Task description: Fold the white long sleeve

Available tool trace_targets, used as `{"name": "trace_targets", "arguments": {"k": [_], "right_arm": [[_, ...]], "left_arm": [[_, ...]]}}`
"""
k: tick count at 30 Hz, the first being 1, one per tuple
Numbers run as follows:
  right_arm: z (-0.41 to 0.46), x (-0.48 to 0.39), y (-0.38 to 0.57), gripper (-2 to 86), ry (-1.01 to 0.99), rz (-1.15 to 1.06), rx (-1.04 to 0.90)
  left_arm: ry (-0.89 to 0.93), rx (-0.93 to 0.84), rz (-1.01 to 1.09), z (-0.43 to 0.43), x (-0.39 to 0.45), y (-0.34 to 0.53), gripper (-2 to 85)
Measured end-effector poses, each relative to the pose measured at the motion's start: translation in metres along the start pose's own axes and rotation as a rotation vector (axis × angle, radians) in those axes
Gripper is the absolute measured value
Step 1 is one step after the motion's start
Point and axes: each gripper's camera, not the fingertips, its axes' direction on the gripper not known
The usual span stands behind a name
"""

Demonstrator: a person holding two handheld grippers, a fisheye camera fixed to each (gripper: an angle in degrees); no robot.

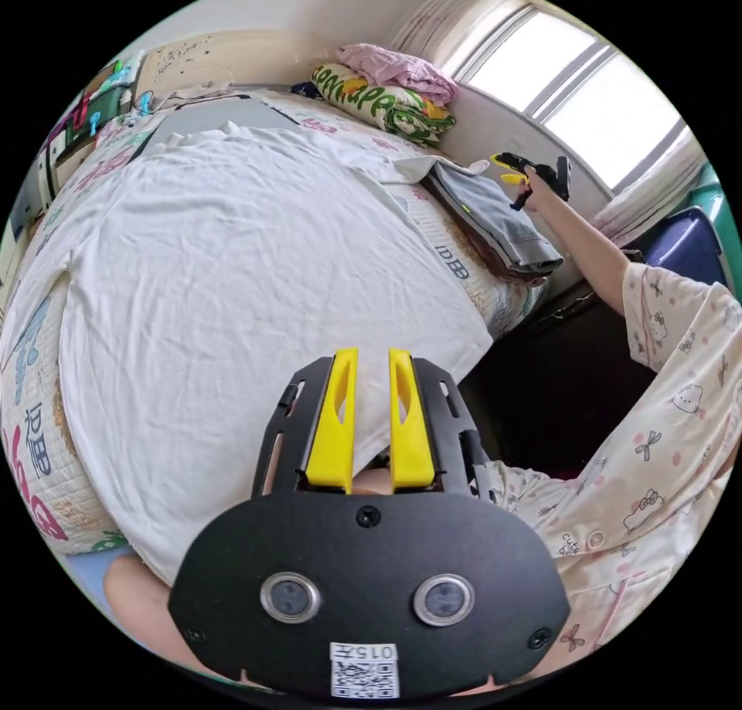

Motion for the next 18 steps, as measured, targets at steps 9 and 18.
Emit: {"name": "trace_targets", "arguments": {"k": [9,18], "right_arm": [[0.063,0.056,-0.026,3.4,-0.004,0.204,-0.064],[-0.082,-0.109,0.085,0.9,-0.66,-0.43,0.129]], "left_arm": [[0.027,-0.038,-0.06,0.024,-0.03,-0.006,5.1],[0.025,-0.011,-0.127,0.031,-0.053,0.013,5.1]]}}
